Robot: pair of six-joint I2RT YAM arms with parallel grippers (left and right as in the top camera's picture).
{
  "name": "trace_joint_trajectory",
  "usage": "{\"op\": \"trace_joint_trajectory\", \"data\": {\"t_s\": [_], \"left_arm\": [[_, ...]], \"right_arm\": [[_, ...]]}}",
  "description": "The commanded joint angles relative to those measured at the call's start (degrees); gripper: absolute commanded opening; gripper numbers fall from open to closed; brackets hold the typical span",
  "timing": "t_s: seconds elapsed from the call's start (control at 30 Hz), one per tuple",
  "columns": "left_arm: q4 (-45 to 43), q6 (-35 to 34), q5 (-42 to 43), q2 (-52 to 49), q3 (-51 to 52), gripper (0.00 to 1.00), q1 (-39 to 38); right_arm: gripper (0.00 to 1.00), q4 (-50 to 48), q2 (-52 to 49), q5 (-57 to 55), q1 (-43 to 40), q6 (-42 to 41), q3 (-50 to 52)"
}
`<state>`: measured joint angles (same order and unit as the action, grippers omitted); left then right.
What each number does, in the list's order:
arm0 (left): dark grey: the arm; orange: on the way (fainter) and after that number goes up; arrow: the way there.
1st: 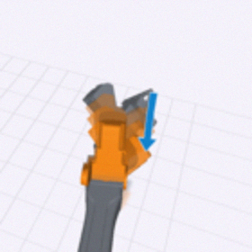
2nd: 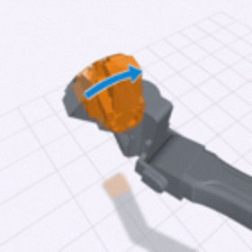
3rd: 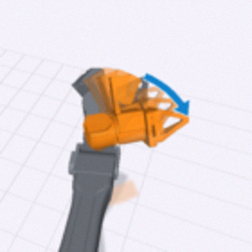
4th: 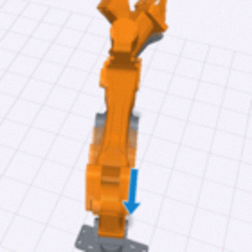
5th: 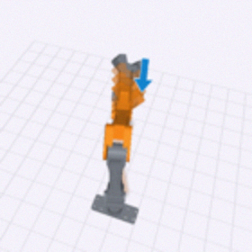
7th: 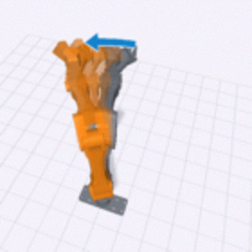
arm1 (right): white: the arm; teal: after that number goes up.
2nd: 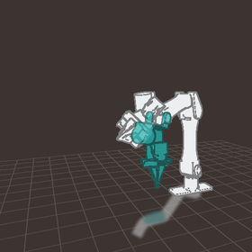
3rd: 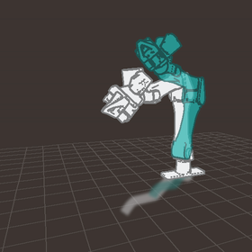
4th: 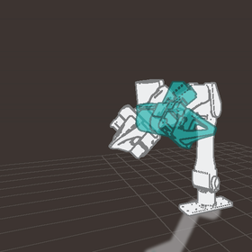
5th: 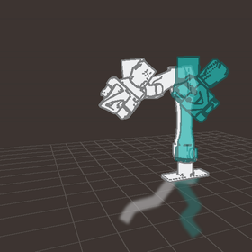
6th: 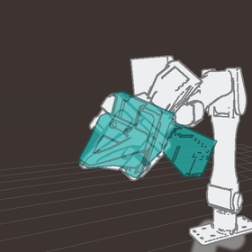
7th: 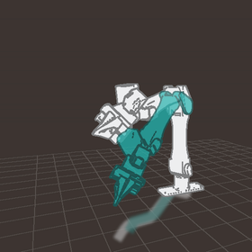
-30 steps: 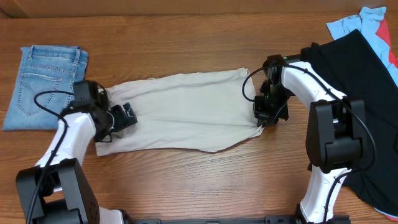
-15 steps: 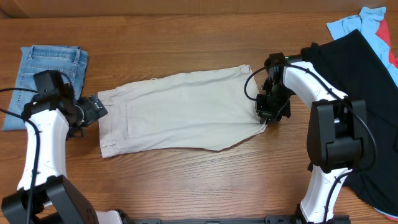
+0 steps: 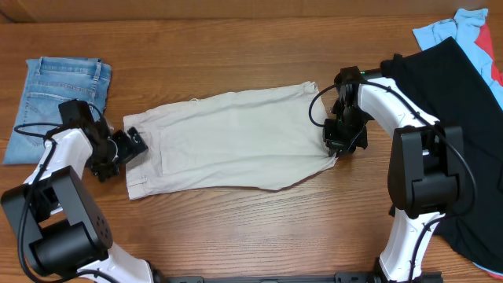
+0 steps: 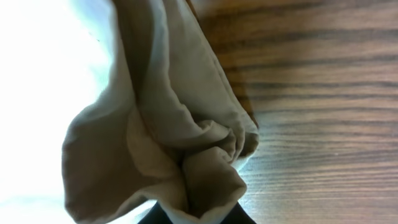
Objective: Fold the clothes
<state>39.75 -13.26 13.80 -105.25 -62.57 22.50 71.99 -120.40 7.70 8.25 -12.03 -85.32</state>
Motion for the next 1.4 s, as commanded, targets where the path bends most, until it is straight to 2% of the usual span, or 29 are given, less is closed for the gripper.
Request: {"op": "trace_joint_trajectory", "data": {"t_s": [0.0, 0.1, 0.3, 0.4, 0.47, 0.6, 0.73, 0.83, 0.93, 1.1, 1.23, 1.37], "left_arm": [[-0.66, 3.63, 8.81, -6.16, 1.38, 0.87, -0.13], [-0.50, 5.18, 11.80, -8.98, 1.40, 0.66, -0.28], [0.33, 6.40, 11.74, -11.54, 1.40, 0.38, -0.28], [0.42, 6.69, 11.72, -11.52, 1.36, 0.25, -0.17], [0.46, 6.69, 11.69, -11.32, 1.29, 0.21, 0.26], [2.43, 6.93, 11.30, -9.64, -0.63, 0.05, 2.05], [6.08, 7.34, 9.22, -5.62, -4.63, 0.04, 4.79], [10.73, 7.43, 4.90, -2.03, -9.29, 0.04, 6.91], [16.41, 9.86, 4.61, 0.98, -15.45, 0.04, 8.28], [22.91, 11.63, 4.63, 4.68, -23.04, 0.04, 7.91], [23.96, 11.58, 4.22, 6.45, -24.87, 0.04, 7.69], [25.14, 11.65, 2.99, 6.64, -24.92, 0.04, 7.89]], "right_arm": [[0.14, -0.15, -0.17, -1.64, -0.57, -0.22, 0.24], [0.14, -0.11, -0.17, -1.64, -0.55, -0.22, 0.24], [0.14, 0.07, -0.17, -1.66, -0.55, -0.22, 0.24], [0.14, 0.09, -0.17, -1.64, -0.57, -0.22, 0.24], [0.14, 0.09, -0.17, -1.66, -0.57, -0.22, 0.24], [0.13, 0.26, -0.09, -1.75, -0.57, 0.04, -0.44], [0.11, 2.95, 0.28, -3.91, -0.57, 0.02, -4.96], [0.11, 5.90, 0.50, -5.29, -0.57, 0.04, -11.21], [0.11, 7.93, 0.50, -5.16, -0.46, 0.07, -19.04], [0.09, 7.13, 0.50, 0.28, 1.11, 3.61, -29.40], [0.10, 5.53, 0.48, 0.31, 2.75, 3.45, -31.32], [0.10, 7.89, 0.48, -0.02, 3.04, 3.28, -30.91]]}}
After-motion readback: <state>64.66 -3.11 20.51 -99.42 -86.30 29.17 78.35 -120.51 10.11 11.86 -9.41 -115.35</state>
